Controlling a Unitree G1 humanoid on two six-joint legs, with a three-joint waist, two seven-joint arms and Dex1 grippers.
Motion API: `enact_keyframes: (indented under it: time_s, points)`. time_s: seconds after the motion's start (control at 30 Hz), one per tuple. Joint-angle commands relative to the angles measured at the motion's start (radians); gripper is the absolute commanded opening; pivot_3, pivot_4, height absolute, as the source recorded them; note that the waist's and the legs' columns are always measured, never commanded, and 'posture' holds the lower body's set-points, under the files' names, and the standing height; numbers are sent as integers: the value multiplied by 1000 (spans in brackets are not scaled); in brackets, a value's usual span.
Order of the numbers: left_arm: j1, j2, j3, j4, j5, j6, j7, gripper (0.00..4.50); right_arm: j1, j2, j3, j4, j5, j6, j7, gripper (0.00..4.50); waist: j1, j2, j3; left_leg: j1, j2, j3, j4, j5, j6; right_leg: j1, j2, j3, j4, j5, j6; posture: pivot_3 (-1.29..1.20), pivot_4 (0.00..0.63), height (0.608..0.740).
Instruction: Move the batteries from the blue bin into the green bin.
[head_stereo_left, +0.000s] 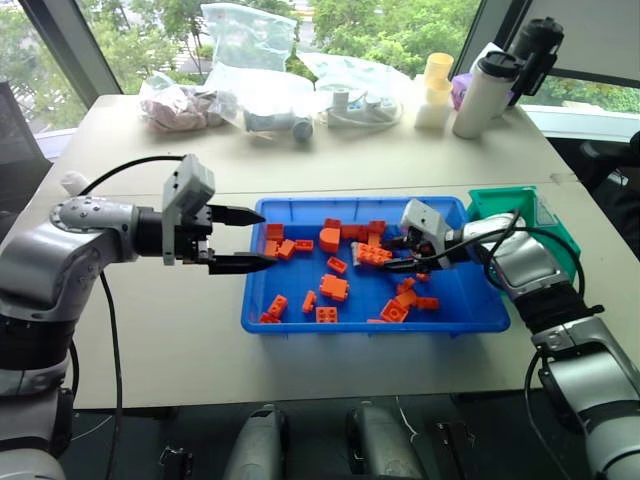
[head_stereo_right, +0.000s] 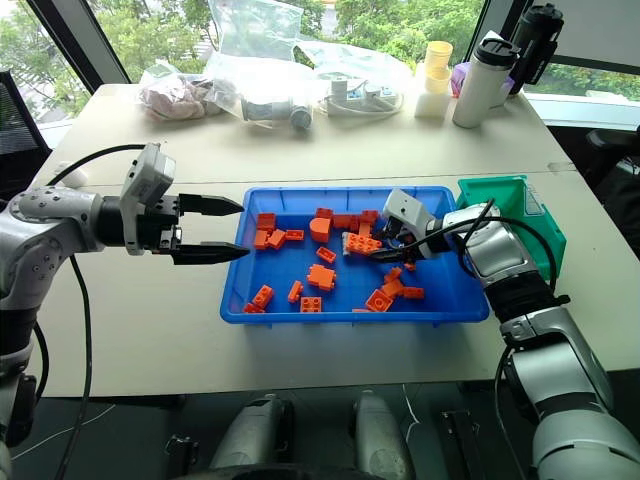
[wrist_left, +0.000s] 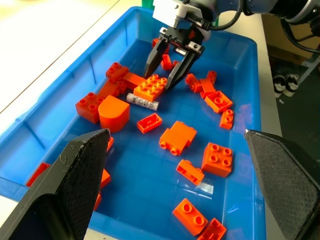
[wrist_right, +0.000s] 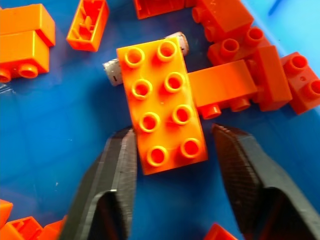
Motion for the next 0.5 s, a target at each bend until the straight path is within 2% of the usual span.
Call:
enact_keyframes:
  time_s: [0.03, 0.17, 0.37, 0.5]
  points:
    - [-17, -3, 28, -8, -10, -13, 5, 4500, 14, -3, -31, -52, 3, 13, 1, 1127, 0, 0, 0, 0, 0, 0, 0, 0, 0, 0, 0, 0, 0, 0, 0, 0, 150, 740]
    - [-21, -8, 24, -2, -6, -17, 4, 4500, 10, -21, -86, -114, 15, 42, -33, 1128, 0, 0, 0, 0, 0, 0, 0, 0, 0, 0, 0, 0, 0, 0, 0, 0, 150, 740]
    - [-23, -18, 21, 6, -2, -18, 8, 4500, 41, -115, -254, -357, 110, 241, -85, 1128, 4, 0, 0, 0, 0, 0, 0, 0, 0, 0, 0, 0, 0, 0, 0, 0, 150, 740]
    - [-34, -35, 8, 18, 4, -24, 9, 4500, 87, -142, -277, -446, 104, 391, -166, 1128, 3, 0, 0, 0, 0, 0, 0, 0, 0, 0, 0, 0, 0, 0, 0, 0, 150, 740]
